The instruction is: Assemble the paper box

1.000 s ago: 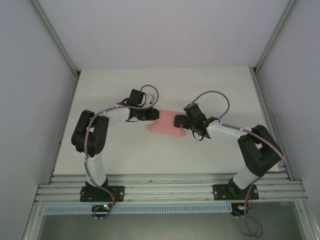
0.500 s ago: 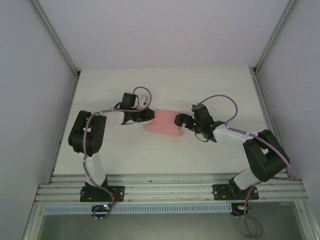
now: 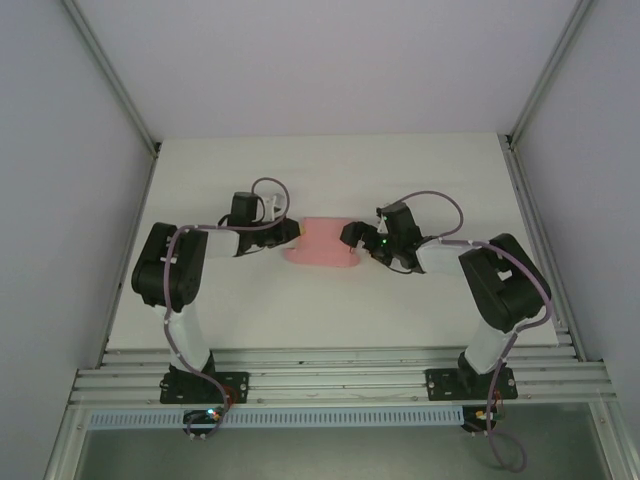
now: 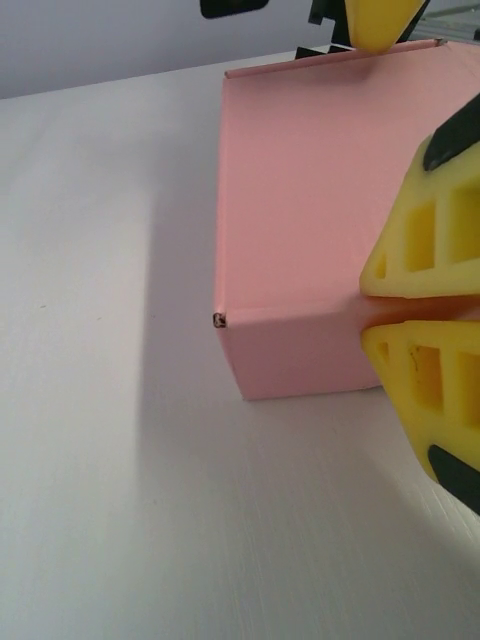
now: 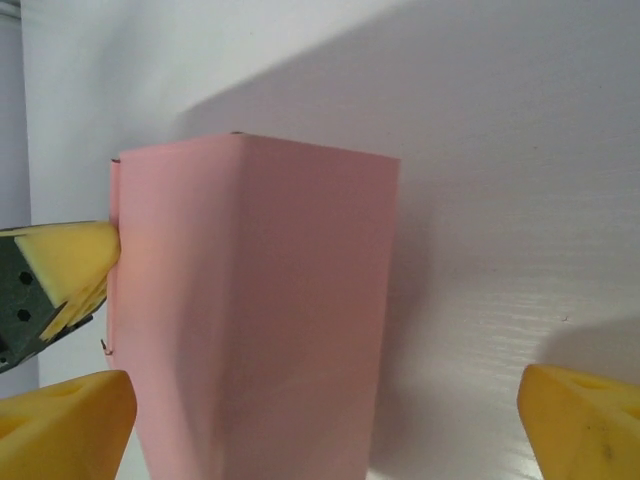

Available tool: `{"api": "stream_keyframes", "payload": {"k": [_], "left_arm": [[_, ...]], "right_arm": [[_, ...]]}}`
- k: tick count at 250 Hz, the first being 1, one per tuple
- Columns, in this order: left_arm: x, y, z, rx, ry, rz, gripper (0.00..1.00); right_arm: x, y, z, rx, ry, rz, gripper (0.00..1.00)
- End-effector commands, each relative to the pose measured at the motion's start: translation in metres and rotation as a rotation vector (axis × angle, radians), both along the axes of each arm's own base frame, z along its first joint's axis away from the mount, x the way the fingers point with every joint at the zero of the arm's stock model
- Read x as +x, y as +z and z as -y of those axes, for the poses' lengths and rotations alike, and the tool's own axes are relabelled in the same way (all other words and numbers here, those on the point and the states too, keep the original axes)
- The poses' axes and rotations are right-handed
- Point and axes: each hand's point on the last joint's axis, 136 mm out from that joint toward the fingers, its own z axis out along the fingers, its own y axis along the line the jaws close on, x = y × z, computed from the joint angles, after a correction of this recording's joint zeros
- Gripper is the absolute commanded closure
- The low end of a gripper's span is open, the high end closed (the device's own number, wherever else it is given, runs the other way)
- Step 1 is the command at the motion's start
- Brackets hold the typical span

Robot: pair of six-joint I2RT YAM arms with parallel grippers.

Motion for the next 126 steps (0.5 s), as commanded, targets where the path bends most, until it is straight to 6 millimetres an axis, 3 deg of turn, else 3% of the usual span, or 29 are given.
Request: {"api": "stream_keyframes", "payload": {"k": [1,63,87,126], "left_arm": [[-0.005,-0.011,-0.010,0.023,0.033,-0.043,0.90],[-0.004,-0.013,-0.010,0.023,0.034,-0.037,0.89],[-0.003,-0.012,-0.009,0.019,0.034,-0.035,0.89],[0.001,0.008,-0.005,-0.005,0.012,0.016,0.84]], "right_arm": [[0.012,0.012,-0.021,0.118,0.056,0.022,0.06],[0.019,0.019,-0.034,0.188,0.096,0.038,0.27],[0.021,0.022,-0.034,0.210,0.092,0.051,0.43],[0.019,0.033,-0.033,0.223,0.100,0.079,0.58]]}}
